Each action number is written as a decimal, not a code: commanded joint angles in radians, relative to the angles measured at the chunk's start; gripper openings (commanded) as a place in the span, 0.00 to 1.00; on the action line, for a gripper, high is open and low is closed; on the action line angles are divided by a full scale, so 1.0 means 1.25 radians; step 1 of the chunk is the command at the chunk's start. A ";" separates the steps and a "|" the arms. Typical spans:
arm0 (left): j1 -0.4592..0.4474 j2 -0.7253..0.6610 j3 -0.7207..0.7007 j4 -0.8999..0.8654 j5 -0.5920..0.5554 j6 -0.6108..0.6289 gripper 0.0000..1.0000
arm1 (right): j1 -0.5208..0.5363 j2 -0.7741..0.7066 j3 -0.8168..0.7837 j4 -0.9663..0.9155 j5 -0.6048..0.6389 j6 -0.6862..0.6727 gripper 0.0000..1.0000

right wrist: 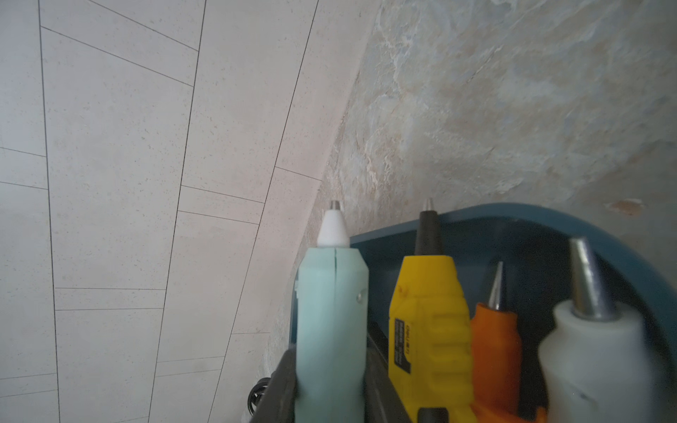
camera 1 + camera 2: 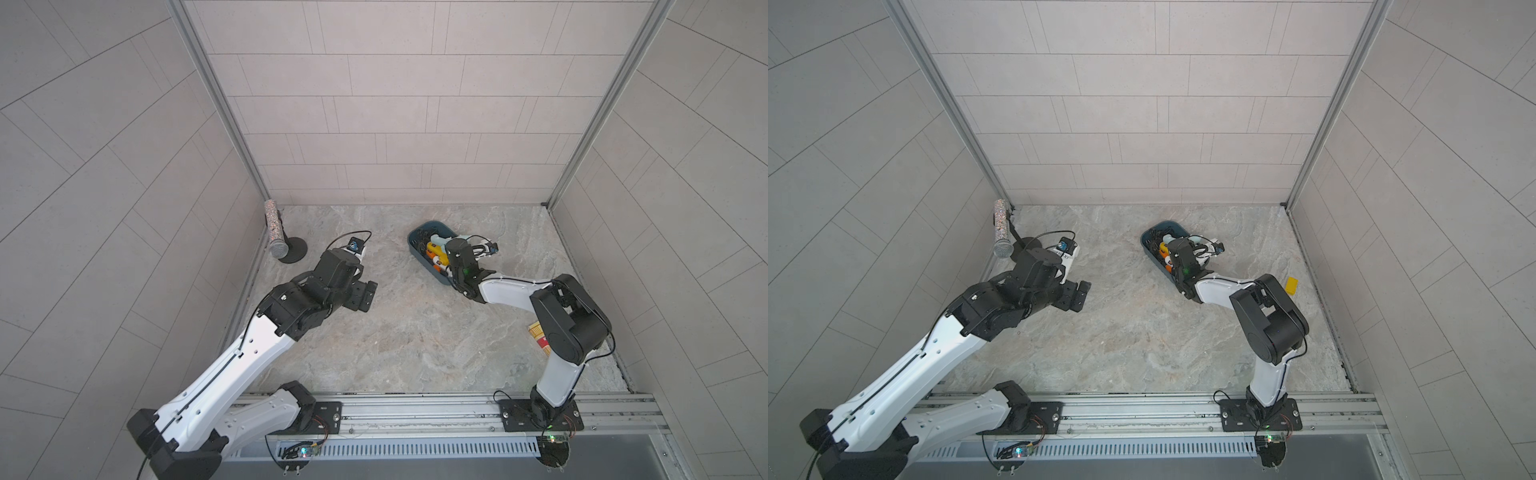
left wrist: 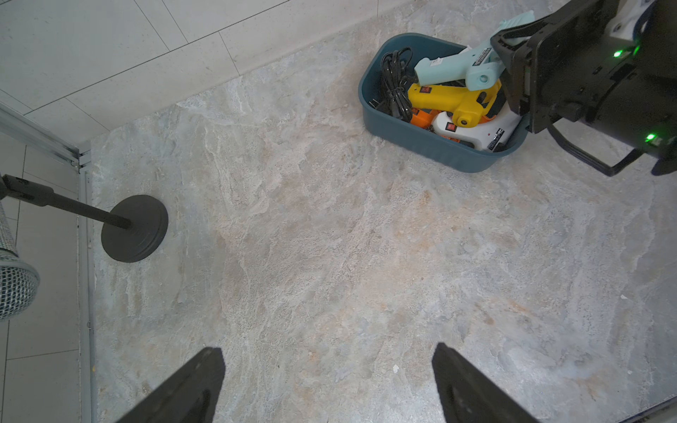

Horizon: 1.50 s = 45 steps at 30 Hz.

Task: Put the hot melt glue gun into the storage box
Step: Place the hot melt adhesive gun in the storage box.

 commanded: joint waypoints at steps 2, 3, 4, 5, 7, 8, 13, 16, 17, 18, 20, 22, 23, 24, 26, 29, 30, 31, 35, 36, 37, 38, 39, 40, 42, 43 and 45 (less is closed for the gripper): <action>0.003 0.003 0.010 -0.021 -0.015 0.000 0.97 | 0.015 0.023 -0.018 -0.099 -0.020 0.012 0.30; 0.004 0.004 0.011 -0.021 -0.015 0.001 0.97 | 0.016 0.023 -0.018 -0.101 -0.021 0.013 0.33; 0.003 0.007 0.012 -0.022 -0.015 0.002 0.97 | 0.015 0.023 -0.017 -0.102 -0.022 0.015 0.35; 0.004 0.008 0.014 -0.023 -0.015 0.002 0.97 | 0.016 0.021 -0.016 -0.105 -0.025 0.016 0.38; 0.003 0.012 0.017 -0.022 -0.013 0.002 0.97 | 0.018 0.019 -0.014 -0.115 -0.028 0.018 0.44; 0.004 0.013 0.019 -0.023 -0.014 0.003 0.97 | 0.019 0.016 -0.012 -0.120 -0.030 0.018 0.48; 0.004 0.024 0.025 -0.020 -0.010 0.006 0.97 | 0.024 -0.001 -0.014 -0.137 -0.040 0.012 0.57; 0.003 0.028 0.027 -0.016 -0.011 0.009 0.97 | 0.025 -0.022 -0.019 -0.151 -0.044 0.004 0.62; 0.004 0.029 0.028 -0.016 -0.011 0.009 0.97 | 0.027 -0.031 -0.022 -0.155 -0.043 -0.001 0.63; 0.004 0.030 0.028 -0.014 -0.012 0.009 0.97 | 0.027 -0.038 -0.023 -0.160 -0.044 -0.003 0.64; 0.004 0.035 0.029 -0.012 -0.010 0.010 0.97 | 0.026 -0.056 -0.028 -0.170 -0.043 -0.011 0.67; 0.004 0.036 0.029 -0.008 -0.009 0.010 0.97 | 0.026 -0.073 -0.027 -0.186 -0.044 -0.020 0.71; 0.004 0.038 0.029 -0.006 -0.008 0.010 0.97 | 0.026 -0.081 -0.026 -0.197 -0.044 -0.025 0.72; 0.003 0.038 0.029 -0.005 -0.009 0.010 0.97 | 0.026 -0.088 -0.026 -0.204 -0.044 -0.028 0.73; 0.003 0.041 0.031 -0.002 -0.010 0.011 0.97 | 0.026 -0.100 -0.024 -0.219 -0.046 -0.035 0.76; 0.003 0.045 0.032 -0.001 -0.010 0.011 0.97 | 0.026 -0.104 -0.020 -0.236 -0.052 -0.041 0.80; 0.004 0.045 0.033 -0.001 -0.010 0.010 0.97 | 0.026 -0.104 -0.020 -0.238 -0.054 -0.041 0.82; 0.003 0.046 0.033 0.000 -0.011 0.012 0.97 | 0.026 -0.106 -0.020 -0.243 -0.056 -0.042 0.84; 0.003 0.047 0.039 -0.002 -0.020 0.017 0.97 | 0.027 -0.116 -0.022 -0.248 -0.072 -0.046 0.91; 0.004 0.048 0.040 -0.002 -0.022 0.017 0.97 | 0.026 -0.125 -0.023 -0.254 -0.074 -0.050 0.93; 0.004 0.048 0.042 -0.002 -0.025 0.018 0.97 | 0.026 -0.135 -0.026 -0.259 -0.076 -0.057 0.95; 0.004 0.048 0.044 -0.001 -0.029 0.019 0.97 | 0.027 -0.146 -0.029 -0.266 -0.077 -0.066 0.98; 0.004 0.047 0.045 0.001 -0.035 0.023 0.97 | 0.026 -0.162 -0.031 -0.276 -0.080 -0.076 1.00; 0.004 0.045 0.048 0.004 -0.042 0.025 0.97 | 0.026 -0.181 -0.036 -0.287 -0.079 -0.089 1.00; 0.008 0.044 0.049 0.016 -0.058 0.026 0.97 | 0.026 -0.224 -0.042 -0.319 -0.074 -0.125 1.00; 0.015 0.042 0.050 0.026 -0.064 0.024 0.98 | 0.027 -0.250 -0.046 -0.337 -0.072 -0.151 1.00; 0.041 0.034 0.043 0.052 -0.069 0.020 0.98 | 0.026 -0.304 -0.052 -0.366 -0.055 -0.231 1.00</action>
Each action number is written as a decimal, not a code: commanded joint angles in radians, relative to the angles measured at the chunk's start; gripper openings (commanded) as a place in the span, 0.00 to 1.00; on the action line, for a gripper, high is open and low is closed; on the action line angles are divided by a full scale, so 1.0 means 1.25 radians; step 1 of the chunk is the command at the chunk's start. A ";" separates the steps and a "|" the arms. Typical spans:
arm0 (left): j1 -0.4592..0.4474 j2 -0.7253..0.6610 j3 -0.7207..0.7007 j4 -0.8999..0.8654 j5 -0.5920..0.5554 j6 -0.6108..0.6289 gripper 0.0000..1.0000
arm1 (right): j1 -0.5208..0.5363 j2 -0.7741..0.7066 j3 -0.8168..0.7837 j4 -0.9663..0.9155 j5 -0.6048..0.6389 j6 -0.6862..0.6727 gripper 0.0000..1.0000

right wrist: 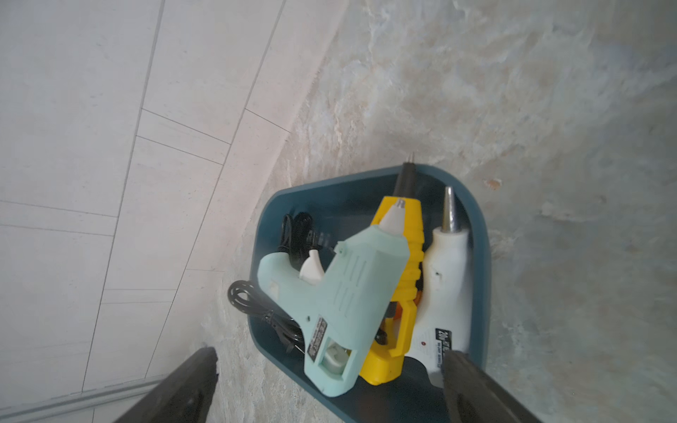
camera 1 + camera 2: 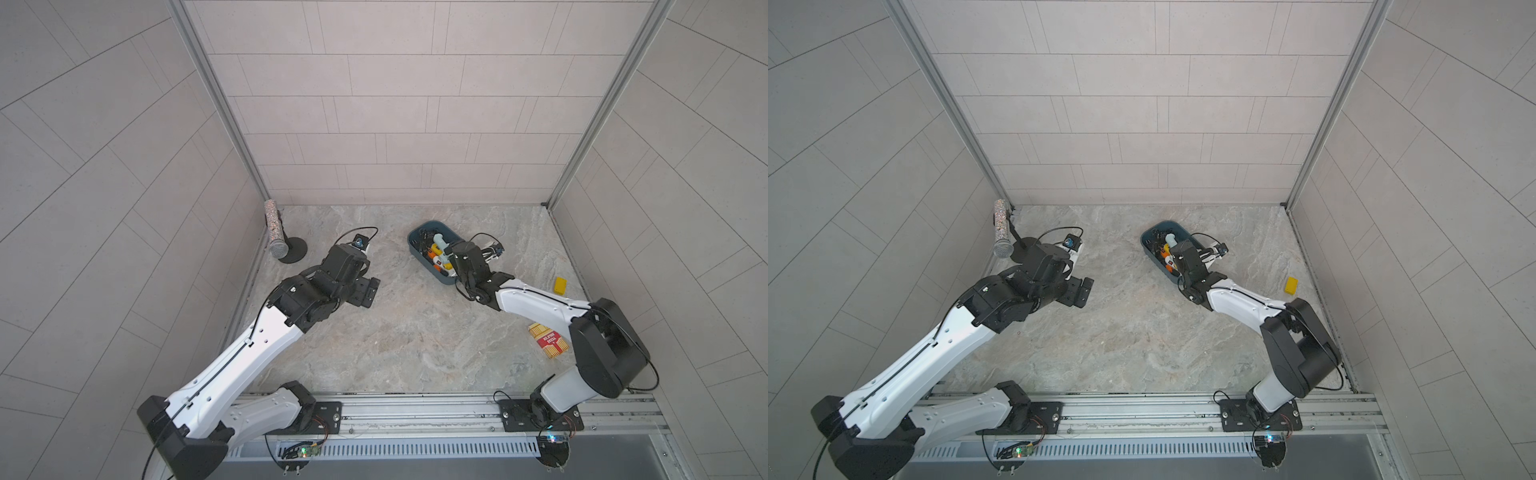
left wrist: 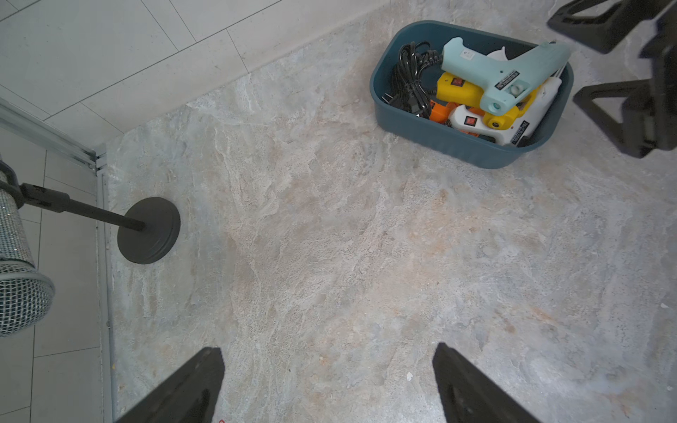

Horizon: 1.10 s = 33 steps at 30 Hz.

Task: Put the hot melt glue gun into the storage box
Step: Place the hot melt adhesive gun in the storage box, then reset both arms

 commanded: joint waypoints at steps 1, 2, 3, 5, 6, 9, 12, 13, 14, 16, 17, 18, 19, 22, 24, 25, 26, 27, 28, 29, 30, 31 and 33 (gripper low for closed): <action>0.044 -0.020 0.015 0.059 -0.036 0.000 0.98 | 0.002 -0.096 -0.011 -0.079 0.041 -0.163 0.99; 0.066 -0.029 0.003 0.080 -0.038 -0.007 0.98 | 0.002 -0.120 -0.014 -0.086 0.055 -0.225 1.00; 0.097 -0.041 -0.020 0.117 -0.034 -0.014 0.98 | 0.002 -0.147 -0.019 -0.089 0.081 -0.303 1.00; 0.167 -0.064 -0.067 0.187 -0.023 -0.033 1.00 | -0.001 -0.186 -0.042 -0.084 0.136 -0.452 1.00; 0.204 -0.074 -0.100 0.231 -0.019 -0.039 1.00 | -0.008 -0.206 -0.059 -0.068 0.161 -0.537 1.00; 0.275 -0.087 -0.205 0.375 -0.059 -0.048 1.00 | -0.038 -0.249 -0.145 0.088 0.219 -0.846 1.00; 0.318 -0.074 -0.304 0.509 -0.120 -0.084 1.00 | -0.102 -0.247 -0.205 0.207 0.217 -1.035 1.00; 0.327 -0.071 -0.340 0.553 -0.137 -0.105 1.00 | -0.135 -0.236 -0.212 0.220 0.217 -1.062 1.00; 0.328 -0.067 -0.375 0.597 -0.151 -0.115 1.00 | -0.164 -0.225 -0.217 0.224 0.218 -1.068 1.00; 0.329 -0.060 -0.467 0.727 -0.181 -0.120 1.00 | -0.217 -0.199 -0.231 0.240 0.209 -1.070 1.00; 0.328 -0.055 -0.500 0.780 -0.197 -0.120 1.00 | -0.228 -0.187 -0.258 0.268 0.208 -1.077 1.00; 0.329 -0.051 -0.538 0.839 -0.214 -0.112 1.00 | -0.238 -0.173 -0.280 0.307 0.207 -1.083 1.00; 0.329 -0.044 -0.568 0.889 -0.231 -0.101 1.00 | -0.246 -0.156 -0.306 0.358 0.196 -1.089 1.00; 0.329 -0.012 -0.610 0.987 -0.270 -0.060 1.00 | -0.249 -0.088 -0.334 0.470 0.173 -1.139 1.00; 0.330 0.021 -0.607 1.002 -0.288 -0.036 1.00 | -0.251 -0.046 -0.320 0.509 0.184 -1.170 0.99; 0.333 0.039 -0.603 1.008 -0.298 -0.027 1.00 | -0.253 -0.042 -0.295 0.450 0.184 -1.160 1.00; 0.336 0.056 -0.607 1.030 -0.303 -0.020 1.00 | -0.255 -0.040 -0.282 0.427 0.171 -1.157 1.00; 0.341 0.075 -0.617 1.067 -0.308 -0.012 1.00 | -0.255 -0.032 -0.280 0.443 0.170 -1.172 1.00; 0.346 0.092 -0.627 1.105 -0.310 -0.008 1.00 | -0.250 -0.028 -0.290 0.483 0.166 -1.204 1.00; 0.356 0.104 -0.638 1.142 -0.309 -0.008 1.00 | -0.250 -0.025 -0.311 0.548 0.141 -1.232 0.99; 0.364 0.112 -0.644 1.173 -0.305 0.003 1.00 | -0.255 -0.017 -0.335 0.629 0.120 -1.255 0.99; 0.372 0.111 -0.646 1.185 -0.284 0.011 1.00 | -0.260 -0.013 -0.343 0.661 0.120 -1.260 0.99; 0.401 0.113 -0.637 1.169 -0.252 -0.007 1.00 | -0.269 -0.021 -0.343 0.647 0.111 -1.247 0.99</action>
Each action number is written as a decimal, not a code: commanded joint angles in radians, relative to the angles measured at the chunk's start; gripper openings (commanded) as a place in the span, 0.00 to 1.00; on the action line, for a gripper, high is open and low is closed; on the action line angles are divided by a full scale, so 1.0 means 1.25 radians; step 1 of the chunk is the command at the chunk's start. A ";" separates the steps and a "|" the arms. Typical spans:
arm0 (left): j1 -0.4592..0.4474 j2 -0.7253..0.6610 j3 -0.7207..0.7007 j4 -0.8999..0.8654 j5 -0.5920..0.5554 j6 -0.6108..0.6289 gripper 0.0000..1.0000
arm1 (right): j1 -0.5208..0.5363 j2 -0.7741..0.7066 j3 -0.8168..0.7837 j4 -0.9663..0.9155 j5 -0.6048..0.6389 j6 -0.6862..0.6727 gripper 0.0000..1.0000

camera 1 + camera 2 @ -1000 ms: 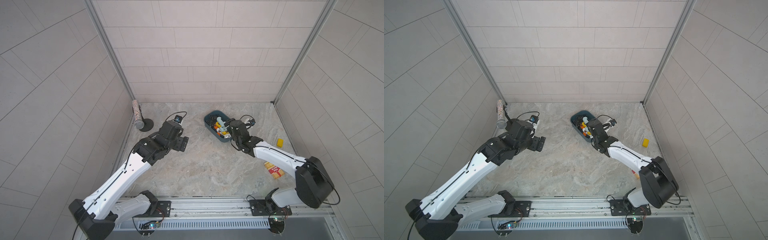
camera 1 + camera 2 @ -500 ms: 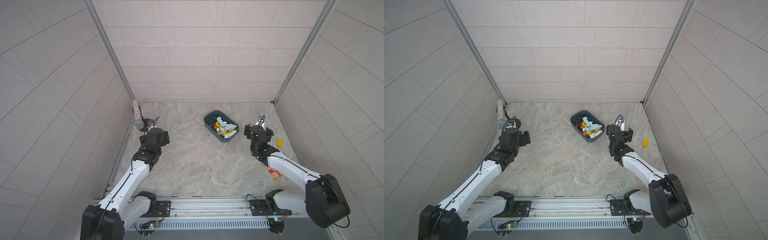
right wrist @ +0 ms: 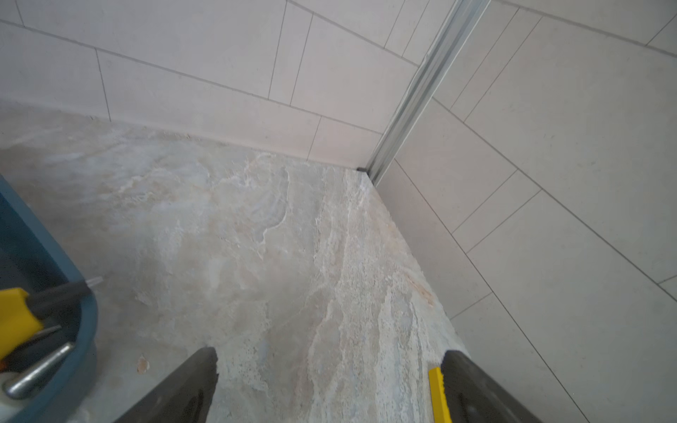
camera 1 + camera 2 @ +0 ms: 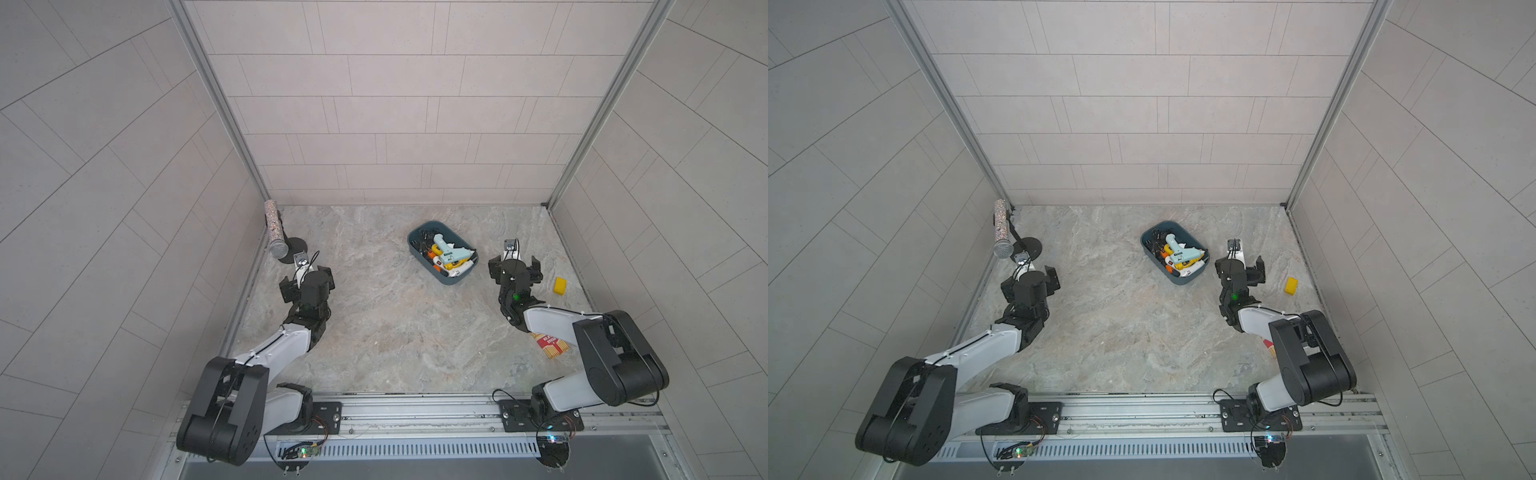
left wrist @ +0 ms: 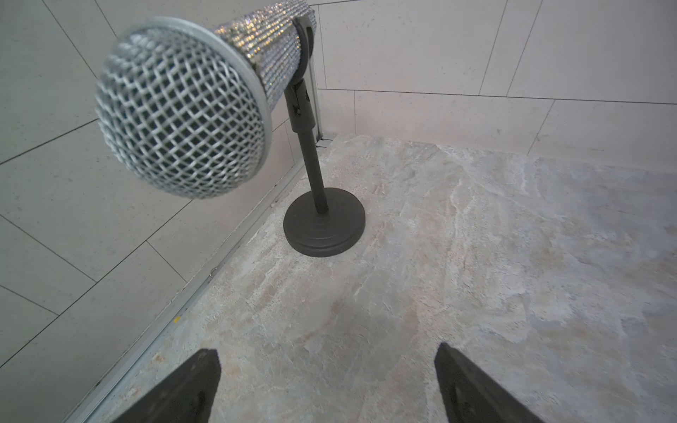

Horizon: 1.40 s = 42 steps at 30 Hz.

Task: Put the hot melt glue gun into the storage box
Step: Reset both arms

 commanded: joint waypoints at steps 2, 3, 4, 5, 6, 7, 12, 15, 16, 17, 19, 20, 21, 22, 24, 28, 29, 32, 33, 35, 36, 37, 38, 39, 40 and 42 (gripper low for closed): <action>0.039 -0.006 0.005 0.056 0.013 -0.005 1.00 | -0.007 -0.009 -0.038 0.124 -0.037 -0.044 0.99; 0.039 -0.015 0.002 0.045 0.010 -0.002 1.00 | 0.000 -0.022 -0.050 0.115 -0.022 -0.035 0.99; 0.039 -0.029 -0.003 0.020 0.004 0.000 1.00 | 0.004 -0.048 -0.059 0.076 -0.005 -0.010 0.99; 0.039 -0.032 -0.011 0.017 -0.012 -0.006 1.00 | 0.006 -0.073 -0.068 0.037 -0.001 0.020 0.99; 0.039 -0.024 -0.026 0.038 -0.029 -0.016 1.00 | 0.003 -0.094 -0.079 -0.004 -0.012 0.051 0.99; 0.039 -0.008 -0.038 0.059 -0.038 -0.021 1.00 | -0.005 -0.092 -0.088 -0.020 -0.027 0.068 0.99; 0.039 0.085 -0.048 0.180 -0.023 0.023 1.00 | -0.017 0.085 -0.192 0.371 -0.032 0.044 0.99; 0.053 0.124 -0.067 0.252 -0.002 0.029 1.00 | -0.052 0.029 -0.151 0.182 -0.105 0.088 0.98; 0.057 0.172 -0.081 0.345 0.010 0.035 1.00 | -0.080 0.033 -0.133 0.148 -0.160 0.104 0.96; 0.061 0.216 -0.099 0.426 0.046 0.060 1.00 | -0.101 0.051 -0.127 0.128 -0.188 0.130 0.97; 0.058 0.302 -0.090 0.484 0.113 0.110 1.00 | -0.113 0.101 -0.138 0.236 -0.181 0.135 0.95; 0.058 0.301 -0.061 0.455 0.102 0.109 1.00 | -0.112 0.073 -0.127 0.161 -0.195 0.143 0.99; 0.065 0.267 -0.030 0.328 0.090 0.075 1.00 | -0.113 0.056 -0.116 0.116 -0.207 0.140 1.00; 0.075 0.241 0.011 0.200 0.100 0.052 1.00 | -0.113 0.068 -0.120 0.147 -0.204 0.141 1.00; 0.082 0.266 0.005 0.265 0.115 0.052 1.00 | -0.113 0.099 -0.136 0.229 -0.198 0.127 1.00; 0.084 0.263 0.002 0.263 0.118 0.058 1.00 | -0.114 0.079 -0.117 0.156 -0.195 0.144 1.00; 0.083 0.255 0.011 0.232 0.117 0.057 1.00 | -0.112 0.091 -0.127 0.197 -0.193 0.137 1.00; 0.083 0.254 0.009 0.239 0.119 0.056 1.00 | -0.113 0.082 -0.118 0.163 -0.190 0.144 1.00; 0.083 0.259 0.004 0.258 0.120 0.057 1.00 | -0.113 0.086 -0.125 0.184 -0.191 0.141 1.00; 0.083 0.266 -0.002 0.278 0.120 0.059 1.00 | -0.113 0.086 -0.124 0.182 -0.190 0.139 1.00; 0.083 0.266 -0.002 0.281 0.121 0.060 1.00 | -0.112 0.084 -0.123 0.177 -0.191 0.141 1.00; 0.083 0.266 -0.002 0.280 0.120 0.061 1.00 | -0.112 0.086 -0.123 0.180 -0.191 0.141 1.00; 0.084 0.265 -0.002 0.277 0.122 0.060 1.00 | -0.113 0.086 -0.123 0.183 -0.191 0.140 1.00; 0.083 0.263 -0.001 0.274 0.122 0.061 1.00 | -0.112 0.086 -0.124 0.180 -0.192 0.141 1.00; 0.084 0.262 0.000 0.271 0.122 0.060 1.00 | -0.112 0.086 -0.123 0.181 -0.191 0.141 1.00; 0.083 0.261 0.000 0.268 0.122 0.061 1.00 | -0.113 0.086 -0.122 0.179 -0.192 0.142 1.00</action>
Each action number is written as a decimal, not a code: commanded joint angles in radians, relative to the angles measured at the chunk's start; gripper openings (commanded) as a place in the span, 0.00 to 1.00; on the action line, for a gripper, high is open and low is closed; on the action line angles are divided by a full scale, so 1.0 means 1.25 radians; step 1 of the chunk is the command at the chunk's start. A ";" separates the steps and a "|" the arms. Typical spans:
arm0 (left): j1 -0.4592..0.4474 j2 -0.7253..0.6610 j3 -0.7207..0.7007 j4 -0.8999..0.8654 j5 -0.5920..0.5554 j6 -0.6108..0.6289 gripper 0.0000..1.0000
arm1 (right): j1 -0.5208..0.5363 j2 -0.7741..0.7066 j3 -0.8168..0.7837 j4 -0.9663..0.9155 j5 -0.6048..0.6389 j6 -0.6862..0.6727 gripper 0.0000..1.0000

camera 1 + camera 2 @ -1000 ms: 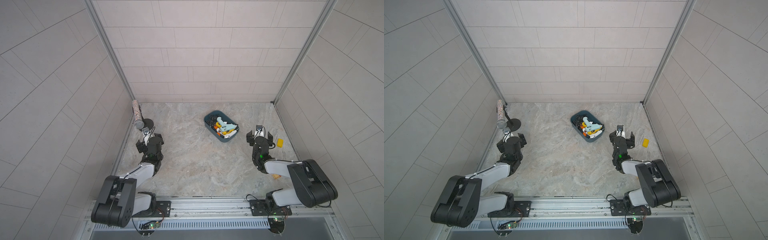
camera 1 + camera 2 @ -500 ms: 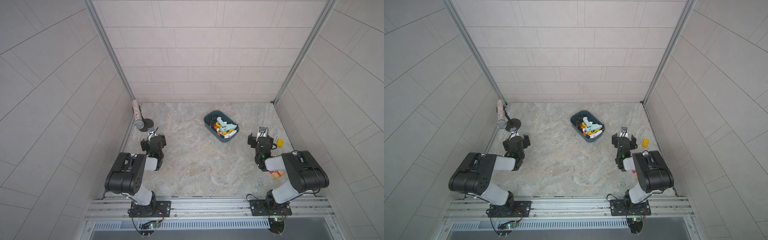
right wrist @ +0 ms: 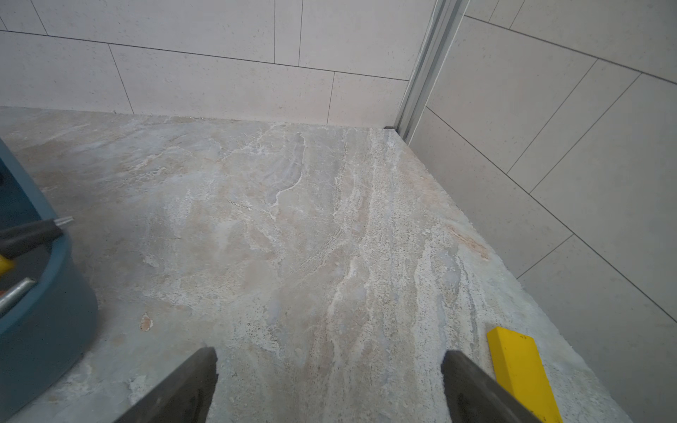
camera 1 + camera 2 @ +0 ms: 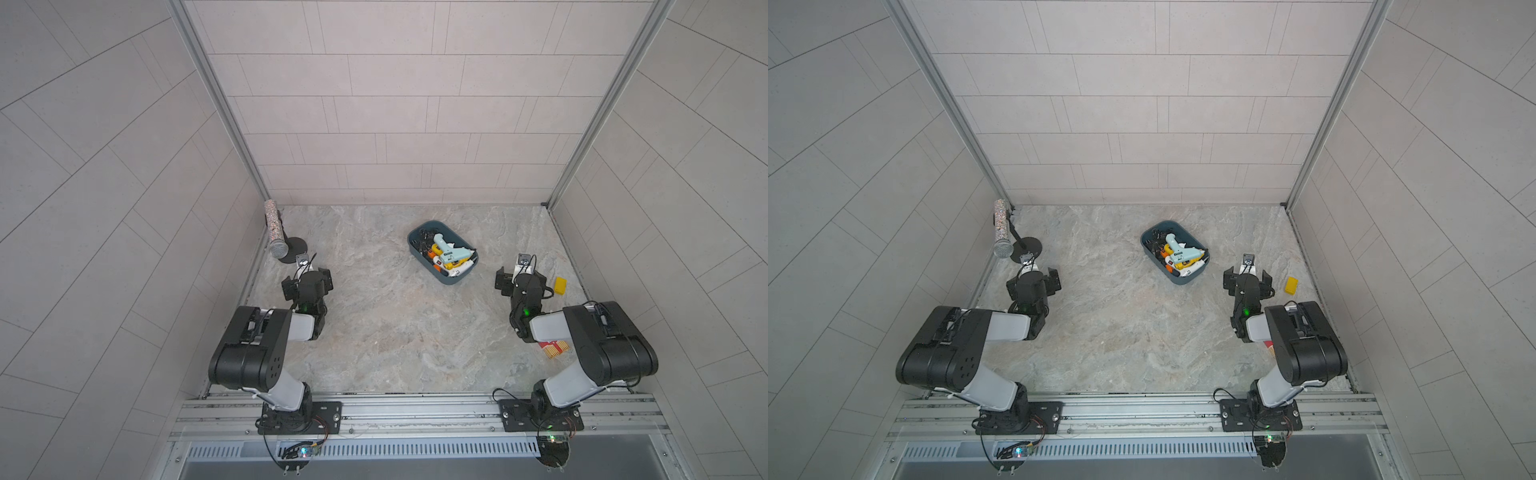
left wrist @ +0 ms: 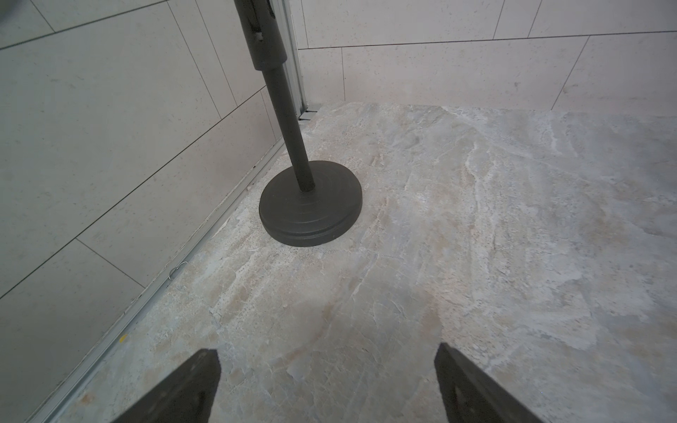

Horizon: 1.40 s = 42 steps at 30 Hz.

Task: Put the hot melt glue gun into the storage box
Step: Reset both arms

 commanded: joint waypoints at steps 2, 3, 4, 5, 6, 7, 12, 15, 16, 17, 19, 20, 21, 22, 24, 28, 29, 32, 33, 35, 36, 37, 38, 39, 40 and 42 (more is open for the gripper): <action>0.005 -0.006 0.006 0.005 0.002 0.003 1.00 | -0.003 0.005 0.006 0.001 -0.003 0.014 1.00; 0.006 -0.005 0.006 0.005 0.002 0.003 1.00 | -0.005 0.005 0.007 -0.004 -0.007 0.017 1.00; 0.006 -0.005 0.006 0.005 0.002 0.003 1.00 | -0.007 0.004 0.009 -0.005 -0.011 0.019 1.00; 0.005 -0.006 0.006 0.005 0.002 0.002 1.00 | -0.010 0.003 0.009 -0.008 -0.014 0.021 1.00; 0.005 -0.006 0.006 0.005 0.003 0.003 1.00 | -0.010 0.003 0.009 -0.006 -0.014 0.020 1.00; 0.005 -0.006 0.006 0.004 0.002 0.003 1.00 | -0.010 0.003 0.007 -0.005 -0.014 0.020 0.99; 0.005 -0.006 0.006 0.005 0.002 0.002 1.00 | -0.010 0.003 0.007 -0.005 -0.014 0.018 1.00; 0.005 -0.005 0.006 0.004 0.002 0.001 1.00 | -0.011 0.003 0.007 -0.005 -0.014 0.019 1.00; 0.005 -0.006 0.006 0.004 0.002 0.002 1.00 | -0.011 0.003 0.007 -0.005 -0.014 0.019 1.00; 0.006 -0.005 0.006 0.004 0.002 0.001 1.00 | -0.010 0.003 0.007 -0.005 -0.014 0.019 1.00; 0.005 -0.006 0.006 0.005 0.002 0.002 1.00 | -0.010 0.002 0.007 -0.005 -0.014 0.019 1.00; 0.005 -0.005 0.006 0.005 0.002 0.003 1.00 | -0.010 0.004 0.009 -0.006 -0.014 0.018 1.00; 0.006 -0.005 0.006 0.005 0.002 0.002 1.00 | -0.010 0.003 0.008 -0.007 -0.015 0.018 1.00; 0.006 -0.006 0.006 0.005 0.002 0.002 1.00 | -0.011 0.003 0.009 -0.007 -0.024 0.015 1.00; 0.006 -0.005 0.006 0.005 0.003 0.001 1.00 | -0.013 0.000 0.009 -0.014 -0.097 -0.010 1.00; 0.005 -0.006 0.006 0.004 0.003 0.002 1.00 | -0.015 -0.001 0.001 0.000 -0.116 -0.018 1.00; 0.005 -0.006 0.006 0.005 0.002 0.002 1.00 | -0.013 0.000 0.002 -0.001 -0.117 -0.015 1.00; 0.006 -0.005 0.006 0.005 0.002 0.002 1.00 | -0.027 -0.001 0.010 -0.017 -0.056 0.025 1.00; 0.006 -0.006 0.006 0.004 0.002 0.002 1.00 | -0.037 -0.002 -0.002 0.001 -0.046 0.042 1.00; 0.005 -0.005 0.006 0.005 0.002 0.001 1.00 | -0.040 -0.001 -0.008 0.017 -0.035 0.047 1.00; 0.006 -0.006 0.006 0.004 0.002 0.002 1.00 | -0.039 -0.002 -0.006 0.008 -0.045 0.046 1.00; 0.006 -0.006 0.006 0.004 0.002 0.002 1.00 | -0.040 -0.002 0.002 -0.003 -0.079 0.032 1.00; 0.006 -0.005 0.006 0.005 0.002 0.001 1.00 | -0.040 0.000 0.015 -0.024 -0.140 0.005 1.00; 0.006 -0.006 0.006 0.005 0.002 0.002 1.00 | -0.041 -0.006 0.021 -0.047 -0.189 -0.009 1.00; 0.005 -0.005 0.006 0.004 0.003 0.002 1.00 | -0.046 -0.007 0.013 -0.036 -0.208 -0.015 1.00; 0.006 -0.005 0.006 0.004 0.002 0.002 1.00 | -0.046 0.000 0.011 -0.017 -0.215 -0.014 1.00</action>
